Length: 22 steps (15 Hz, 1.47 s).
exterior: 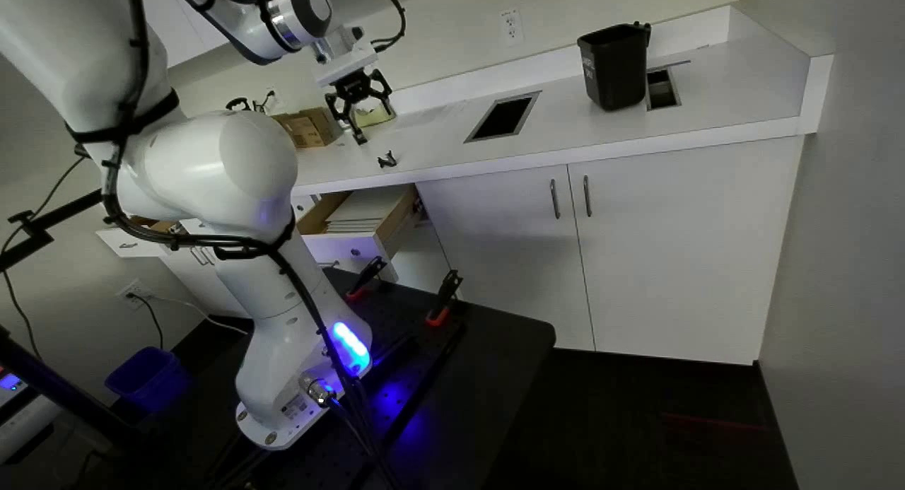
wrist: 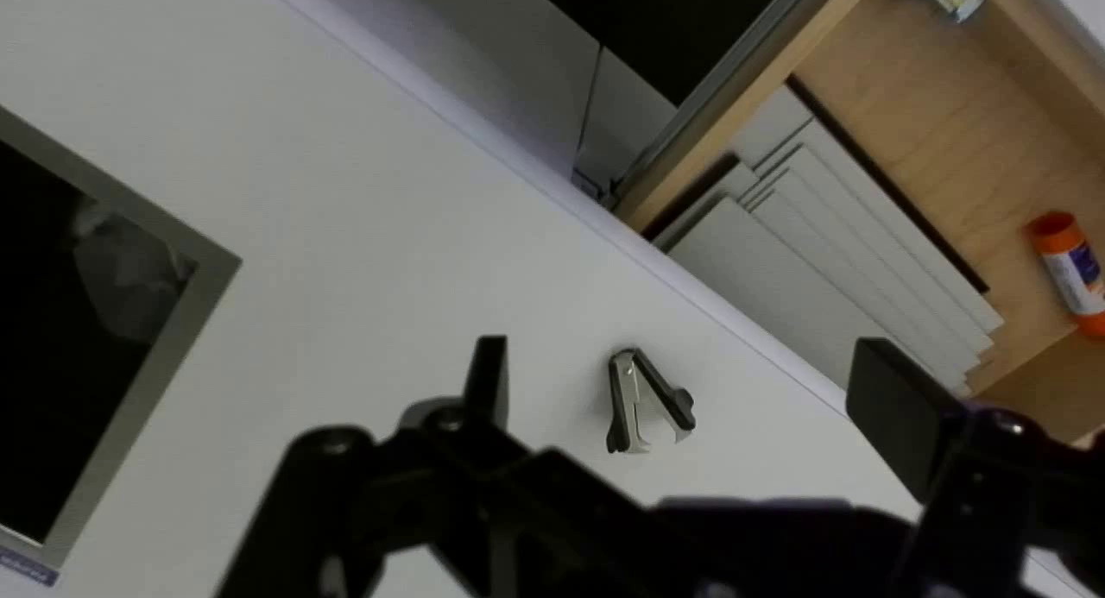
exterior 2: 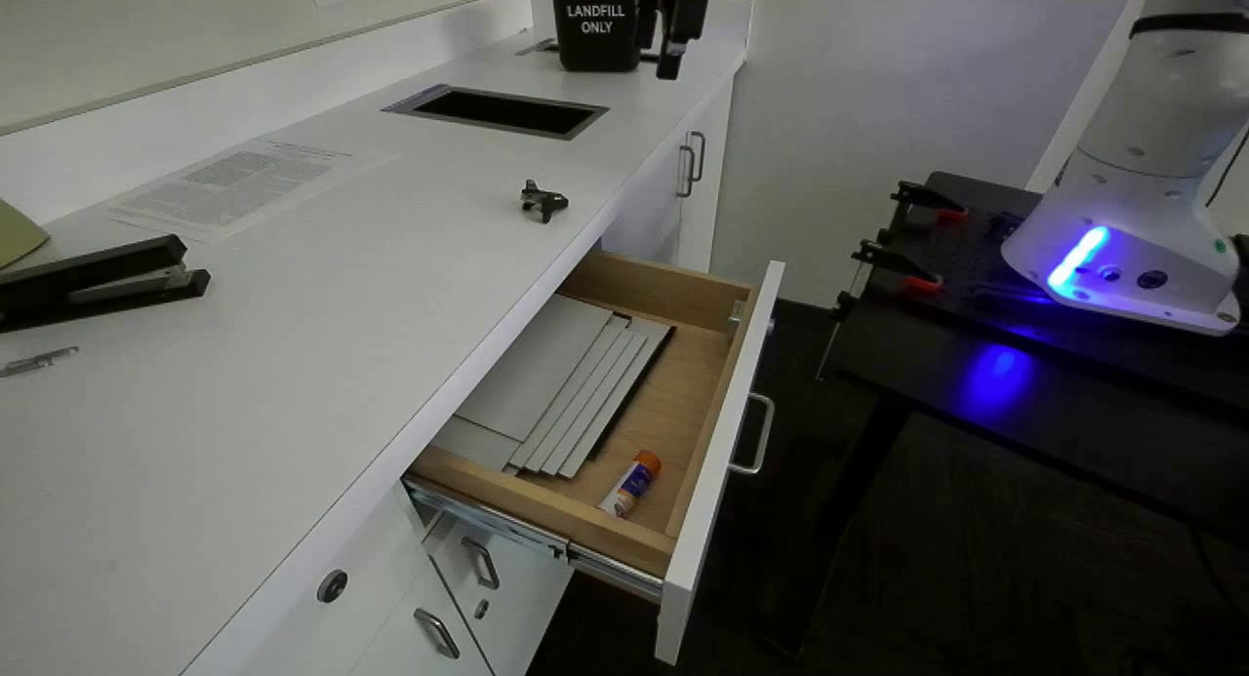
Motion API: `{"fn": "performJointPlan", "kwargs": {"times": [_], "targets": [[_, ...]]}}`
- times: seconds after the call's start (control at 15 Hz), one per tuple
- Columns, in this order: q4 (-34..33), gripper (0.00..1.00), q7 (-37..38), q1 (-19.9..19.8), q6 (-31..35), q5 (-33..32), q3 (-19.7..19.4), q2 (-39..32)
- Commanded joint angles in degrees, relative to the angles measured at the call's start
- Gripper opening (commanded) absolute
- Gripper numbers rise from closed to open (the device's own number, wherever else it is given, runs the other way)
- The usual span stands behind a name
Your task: Move the stapler away from you
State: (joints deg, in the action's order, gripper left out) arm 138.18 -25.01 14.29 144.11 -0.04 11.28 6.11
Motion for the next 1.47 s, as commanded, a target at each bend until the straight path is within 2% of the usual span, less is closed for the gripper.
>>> {"fn": "performJointPlan", "kwargs": {"times": [0.0,0.13,0.27,0.8,1.4], "targets": [[-4.94,1.0,-14.76,1.05,8.59,11.51,-1.07,-10.13],[-8.09,1.0,-23.52,-0.75,10.1,17.87,1.18,-15.08],[-11.22,1.0,-27.62,-2.61,9.66,19.37,3.31,-19.13],[-17.13,1.0,-27.64,-6.1,10.08,12.71,7.19,-28.0],[-19.14,1.0,-27.84,-7.88,9.99,8.83,9.75,-31.89]]}}
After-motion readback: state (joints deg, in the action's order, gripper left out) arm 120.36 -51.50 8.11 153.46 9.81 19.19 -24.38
